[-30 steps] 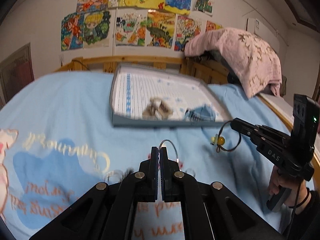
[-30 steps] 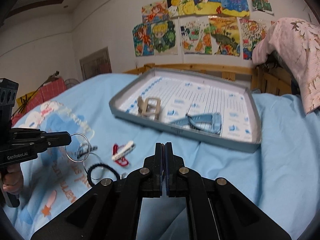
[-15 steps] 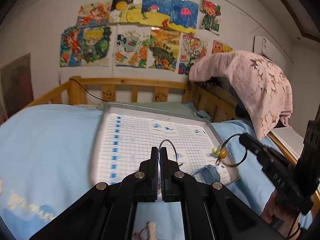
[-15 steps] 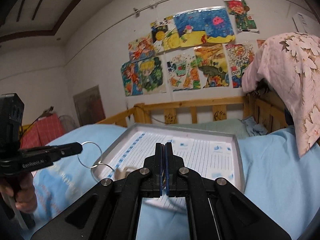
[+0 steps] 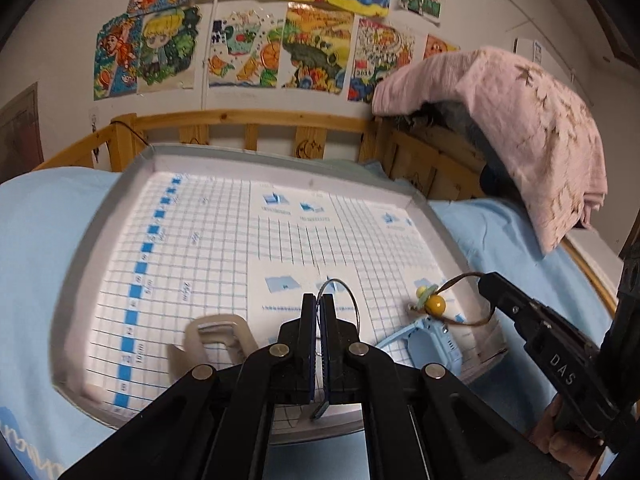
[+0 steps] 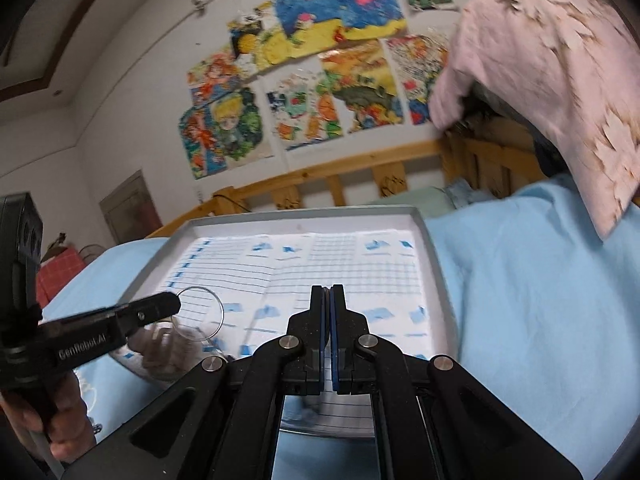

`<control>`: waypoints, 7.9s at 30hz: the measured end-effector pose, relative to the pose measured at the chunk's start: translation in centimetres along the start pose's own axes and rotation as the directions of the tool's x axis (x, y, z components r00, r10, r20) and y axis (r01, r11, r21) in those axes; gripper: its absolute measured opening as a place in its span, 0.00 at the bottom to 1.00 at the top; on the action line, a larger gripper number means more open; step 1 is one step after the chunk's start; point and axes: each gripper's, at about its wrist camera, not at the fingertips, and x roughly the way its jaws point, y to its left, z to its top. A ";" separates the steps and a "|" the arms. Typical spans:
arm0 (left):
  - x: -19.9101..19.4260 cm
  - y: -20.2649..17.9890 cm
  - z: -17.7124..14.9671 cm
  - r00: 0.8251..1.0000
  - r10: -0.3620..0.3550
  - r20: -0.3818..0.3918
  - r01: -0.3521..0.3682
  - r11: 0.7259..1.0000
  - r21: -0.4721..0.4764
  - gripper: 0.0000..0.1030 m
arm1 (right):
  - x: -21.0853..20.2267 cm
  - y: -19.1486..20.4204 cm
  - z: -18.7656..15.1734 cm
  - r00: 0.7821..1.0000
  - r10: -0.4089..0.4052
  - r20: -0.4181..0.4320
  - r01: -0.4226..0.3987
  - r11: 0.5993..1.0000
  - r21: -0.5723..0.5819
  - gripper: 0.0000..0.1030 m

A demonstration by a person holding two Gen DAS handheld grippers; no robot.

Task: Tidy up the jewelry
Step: 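Carry the ring and bead charm into the grey tray and open both tools, then lift both open tools away from the tray toward the remaining items, then grasp the striped hair clip with the left tool while the right tool grasps the black hair tie, then carry the striped clip and hair tie into the grey tray and open both tools, then lift both open tools away from the tray, then move both open tools over the silver rings on the duvet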

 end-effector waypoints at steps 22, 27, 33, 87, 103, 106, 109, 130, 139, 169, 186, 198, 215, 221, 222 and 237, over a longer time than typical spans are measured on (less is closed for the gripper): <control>-5.8 1.1 -0.1 0.999 -0.030 0.030 0.032 0.996 -0.080 0.24 | -4.0 0.5 0.6 0.998 -0.063 -0.004 0.063 0.998 -0.031 0.44; -11.3 1.5 -0.8 0.984 0.010 0.178 0.009 0.994 -0.105 0.84 | -8.4 1.4 2.1 0.995 -0.064 0.073 0.069 0.995 -0.069 0.59; -17.2 2.0 -2.5 0.962 0.060 0.265 -0.033 0.994 -0.107 1.00 | -13.6 3.6 2.7 0.990 -0.038 0.134 0.053 0.992 -0.111 0.75; -27.2 12.2 -12.5 0.926 0.258 0.277 -0.215 0.961 -0.175 1.00 | -22.6 13.5 -6.1 0.992 0.033 0.124 0.001 0.964 -0.266 0.98; -19.9 12.8 -12.6 0.955 0.231 0.188 -0.211 0.970 -0.120 1.00 | -14.8 13.8 -7.4 0.997 0.052 0.048 -0.039 0.968 -0.246 0.98; -19.2 12.7 -13.6 0.960 0.218 0.174 -0.202 0.974 -0.103 1.00 | -14.1 13.3 -8.2 0.997 0.068 0.020 -0.062 0.972 -0.226 0.98; -18.8 12.5 -14.6 0.970 0.191 0.153 -0.180 0.980 -0.082 1.00 | -13.6 13.2 -9.1 0.996 0.093 -0.011 -0.093 0.968 -0.231 0.95; -13.7 13.6 -16.2 0.999 -0.015 -0.045 0.011 0.997 -0.079 0.40 | -11.0 14.3 -13.3 0.942 0.185 -0.280 -0.262 0.927 -0.268 0.31; -12.2 13.1 -16.6 0.995 -0.027 -0.097 0.020 0.997 -0.074 0.23 | -10.0 15.1 -14.0 0.913 0.185 -0.364 -0.287 0.925 -0.250 0.31; -17.7 7.9 -12.9 1.000 -0.013 -0.011 0.013 0.998 0.063 0.15 | -12.4 11.8 -10.7 0.933 0.251 -0.259 -0.279 0.957 -0.080 0.04; -6.8 8.5 -1.4 0.986 0.162 0.045 -0.160 0.986 -0.047 0.16 | -3.2 8.4 -2.3 0.998 0.064 -0.010 -0.065 0.992 -0.105 0.04; -3.0 8.9 -2.3 0.987 0.159 -0.019 -0.160 0.986 -0.053 0.38 | 2.5 7.1 -3.6 0.995 0.061 -0.076 -0.065 0.996 -0.053 0.05; -14.8 9.0 -3.2 0.948 0.229 0.222 -0.200 0.969 -0.146 1.00 | -5.1 7.9 -2.0 0.994 0.073 0.079 -0.066 0.995 -0.078 0.63; -21.3 9.8 -5.6 0.917 0.261 0.303 -0.207 0.958 -0.198 1.00 | -11.7 10.4 -1.8 0.982 0.078 0.169 -0.061 0.992 -0.107 0.96; -22.2 9.9 -6.1 0.913 0.264 0.311 -0.208 0.957 -0.202 1.00 | -12.6 10.7 -2.0 0.981 0.078 0.180 -0.059 0.992 -0.110 0.96; -32.0 9.5 -16.4 0.902 0.291 0.319 -0.242 0.953 -0.184 1.00 | -25.2 14.0 -8.1 0.979 0.091 0.184 -0.063 0.986 -0.153 0.97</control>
